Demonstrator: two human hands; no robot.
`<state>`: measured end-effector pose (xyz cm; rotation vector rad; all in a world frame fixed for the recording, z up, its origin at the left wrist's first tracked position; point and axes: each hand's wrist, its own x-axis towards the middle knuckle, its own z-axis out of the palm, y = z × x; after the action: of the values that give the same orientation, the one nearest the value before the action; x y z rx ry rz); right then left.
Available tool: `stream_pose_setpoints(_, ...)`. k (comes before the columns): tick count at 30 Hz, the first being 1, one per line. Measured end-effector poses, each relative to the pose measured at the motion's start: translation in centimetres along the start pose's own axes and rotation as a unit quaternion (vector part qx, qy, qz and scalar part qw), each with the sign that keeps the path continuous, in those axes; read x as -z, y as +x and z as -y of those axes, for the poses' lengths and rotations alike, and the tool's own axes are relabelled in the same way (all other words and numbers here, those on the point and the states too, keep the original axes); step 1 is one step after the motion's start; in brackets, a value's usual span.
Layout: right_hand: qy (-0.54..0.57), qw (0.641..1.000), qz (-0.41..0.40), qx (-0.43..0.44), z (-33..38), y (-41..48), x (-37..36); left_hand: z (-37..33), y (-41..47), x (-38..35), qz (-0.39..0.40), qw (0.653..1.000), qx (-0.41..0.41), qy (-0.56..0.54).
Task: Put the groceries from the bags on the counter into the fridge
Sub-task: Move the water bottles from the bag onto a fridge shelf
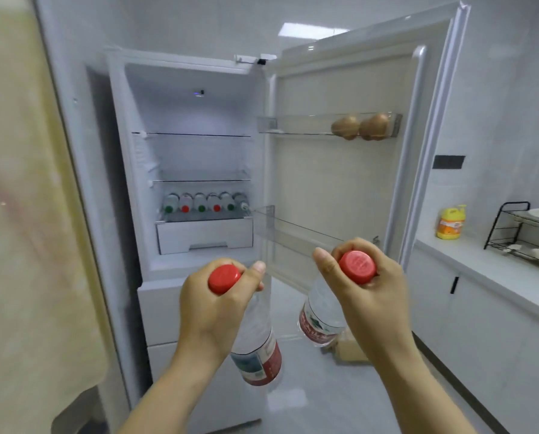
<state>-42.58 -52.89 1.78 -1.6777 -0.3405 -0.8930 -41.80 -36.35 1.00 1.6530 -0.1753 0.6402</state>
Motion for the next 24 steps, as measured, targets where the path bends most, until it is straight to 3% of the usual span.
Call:
stream_pose_setpoints(12,0.041,0.999,0.019,-0.005,-0.2,1.2,-13.4,4.9,7.5,10.7,-0.059,0.998,-0.008,0.003)
stream_pose_setpoints(24,0.063,0.997,0.038,-0.025,-6.9,7.0,-18.7,9.7,15.2,9.0,-0.083,0.997,-0.007,0.003)
